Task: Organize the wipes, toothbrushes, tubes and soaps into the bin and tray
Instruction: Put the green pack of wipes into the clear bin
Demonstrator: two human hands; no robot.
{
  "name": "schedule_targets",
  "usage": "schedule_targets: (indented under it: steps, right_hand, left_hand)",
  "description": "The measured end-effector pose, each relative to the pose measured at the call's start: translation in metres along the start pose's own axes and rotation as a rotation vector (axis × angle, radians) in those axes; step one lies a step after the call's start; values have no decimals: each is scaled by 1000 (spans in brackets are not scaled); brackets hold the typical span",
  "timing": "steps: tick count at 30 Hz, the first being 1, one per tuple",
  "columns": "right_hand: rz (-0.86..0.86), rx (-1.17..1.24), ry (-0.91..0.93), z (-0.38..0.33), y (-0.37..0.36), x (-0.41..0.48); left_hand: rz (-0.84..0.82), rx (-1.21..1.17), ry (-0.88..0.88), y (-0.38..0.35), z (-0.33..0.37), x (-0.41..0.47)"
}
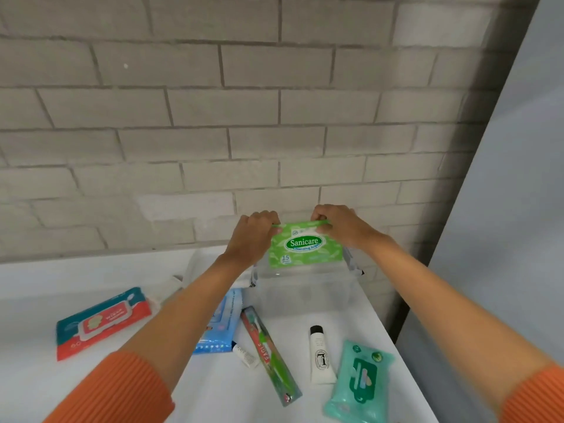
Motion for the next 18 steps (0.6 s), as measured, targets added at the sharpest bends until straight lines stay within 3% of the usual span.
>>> schedule_targets:
  steps: [8,18]
  right_hand:
    - [-154,-72,-9,24,-68,27]
    - [-343,-182,-11,36,-127,44]
  left_hand:
    - [-225,73,65,-66,-43,18]
    - [-520,434,20,-128,-68,28]
Point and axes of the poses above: each hand's wrist, its own x-axis towards the middle knuckle, its own y-axis out of the back of the hand, z = x × y, the point moved 7 cm from there along x, towards the middle knuckle, and after that the axes turned 10 degrees about -x, right-handed, at the moved point
